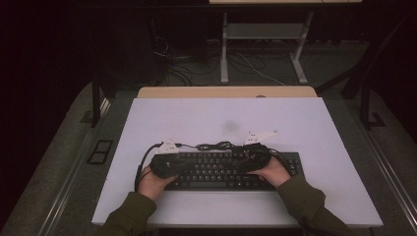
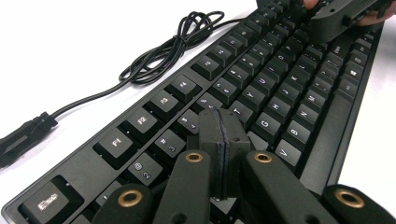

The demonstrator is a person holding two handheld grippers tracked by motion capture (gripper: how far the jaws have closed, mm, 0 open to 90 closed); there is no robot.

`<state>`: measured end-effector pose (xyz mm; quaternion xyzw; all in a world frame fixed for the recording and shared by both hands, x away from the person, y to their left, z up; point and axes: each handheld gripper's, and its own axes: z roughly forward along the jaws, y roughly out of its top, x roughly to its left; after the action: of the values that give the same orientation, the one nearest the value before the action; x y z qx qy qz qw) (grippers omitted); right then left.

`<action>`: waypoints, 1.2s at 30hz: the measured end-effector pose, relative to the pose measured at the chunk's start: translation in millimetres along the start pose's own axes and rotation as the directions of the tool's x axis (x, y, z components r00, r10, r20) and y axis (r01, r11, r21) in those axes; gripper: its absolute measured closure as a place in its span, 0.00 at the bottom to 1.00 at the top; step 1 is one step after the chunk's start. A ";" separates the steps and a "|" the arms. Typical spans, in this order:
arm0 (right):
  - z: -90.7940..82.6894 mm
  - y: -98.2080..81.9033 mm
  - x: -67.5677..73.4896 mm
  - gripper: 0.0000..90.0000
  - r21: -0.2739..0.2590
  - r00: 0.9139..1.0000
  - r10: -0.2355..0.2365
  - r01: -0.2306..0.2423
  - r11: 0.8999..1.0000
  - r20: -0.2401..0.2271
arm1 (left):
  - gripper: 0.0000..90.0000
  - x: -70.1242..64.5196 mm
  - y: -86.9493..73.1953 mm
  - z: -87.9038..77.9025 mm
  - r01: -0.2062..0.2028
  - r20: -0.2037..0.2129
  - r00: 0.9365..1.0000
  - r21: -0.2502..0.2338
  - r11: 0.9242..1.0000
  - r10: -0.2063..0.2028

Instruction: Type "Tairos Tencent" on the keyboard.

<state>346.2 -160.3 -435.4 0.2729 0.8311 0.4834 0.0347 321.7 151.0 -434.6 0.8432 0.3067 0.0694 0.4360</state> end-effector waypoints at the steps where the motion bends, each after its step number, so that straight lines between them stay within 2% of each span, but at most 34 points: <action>1: -0.1 -0.1 0.1 0.33 0.001 1.000 0.000 0.000 1.000 0.003 | 0.99 0.2 -0.1 1.2 0.001 0.000 1.000 -0.001 1.000 -0.001; 12: 0.1 -0.3 0.9 0.33 0.008 1.000 -0.007 0.007 1.000 0.007 | 0.99 0.8 -2.2 5.3 -0.005 -0.003 1.000 0.023 1.000 0.005; 32: -0.6 2.4 -0.6 0.31 -0.007 1.000 -0.002 0.002 1.000 0.010 | 0.99 -1.2 -0.1 1.9 -0.001 0.001 1.000 0.009 1.000 0.001; 36: 1.9 3.9 -0.9 0.29 -0.005 1.000 0.003 -0.003 1.000 -0.003 | 0.96 -1.4 0.7 -0.4 0.003 0.001 1.000 -0.004 1.000 -0.003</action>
<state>349.3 -157.7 -433.4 0.2733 0.8294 0.4861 0.0335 320.8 150.2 -433.6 0.8419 0.3076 0.0688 0.4379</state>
